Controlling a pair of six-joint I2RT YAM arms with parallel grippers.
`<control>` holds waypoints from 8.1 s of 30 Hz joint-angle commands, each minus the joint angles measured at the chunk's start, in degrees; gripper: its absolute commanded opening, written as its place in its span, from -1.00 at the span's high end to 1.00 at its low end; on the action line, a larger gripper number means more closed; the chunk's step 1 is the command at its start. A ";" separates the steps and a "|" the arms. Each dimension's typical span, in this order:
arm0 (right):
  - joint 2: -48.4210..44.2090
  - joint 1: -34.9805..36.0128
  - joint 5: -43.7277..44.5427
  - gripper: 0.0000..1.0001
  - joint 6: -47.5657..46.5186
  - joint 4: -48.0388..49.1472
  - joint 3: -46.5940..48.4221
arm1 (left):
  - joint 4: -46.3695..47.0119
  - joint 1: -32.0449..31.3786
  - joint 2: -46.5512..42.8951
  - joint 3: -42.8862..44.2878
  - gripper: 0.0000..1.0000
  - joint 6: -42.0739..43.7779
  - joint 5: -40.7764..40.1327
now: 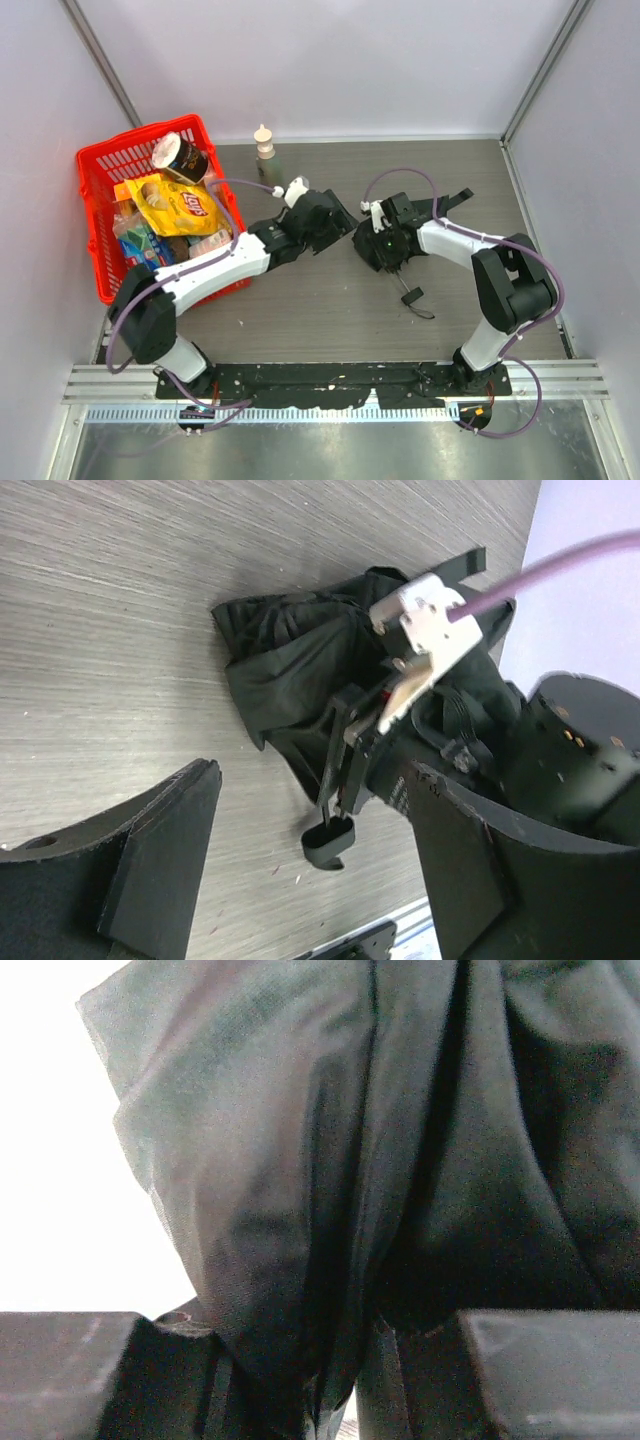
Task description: Put away the umbrella
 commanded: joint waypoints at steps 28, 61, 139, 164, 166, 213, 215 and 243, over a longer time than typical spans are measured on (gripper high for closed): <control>0.08 -2.69 -6.53 0.99 0.48 7.42 1.32 | -2.53 18.62 -11.45 -20.98 -0.33 9.99 -8.81; 2.54 2.67 -10.40 0.99 -1.19 8.92 1.23 | 16.42 10.28 12.61 -6.30 -0.99 -10.04 17.89; -9.06 11.02 -1.00 0.99 -7.78 29.40 -10.90 | 20.64 6.32 16.64 -15.63 -0.99 -23.83 18.23; -10.73 14.71 -5.83 0.99 -6.47 34.06 -12.13 | 29.26 6.67 20.34 -19.23 1.00 -15.84 7.16; -12.13 14.62 -3.64 0.89 -3.30 31.79 -11.78 | 29.17 6.67 19.55 -19.84 1.00 -15.13 7.16; -4.06 32.72 27.99 -0.37 3.21 32.05 -11.70 | -5.36 10.45 11.90 -4.82 1.00 -15.92 15.42; -1.16 34.83 34.66 -0.35 2.95 31.33 -10.37 | -7.73 10.45 12.42 -3.42 1.00 -15.22 15.42; 4.56 19.73 -3.70 0.99 28.25 54.69 -28.11 | 29.58 13.00 10.49 -17.29 -0.99 -2.56 22.08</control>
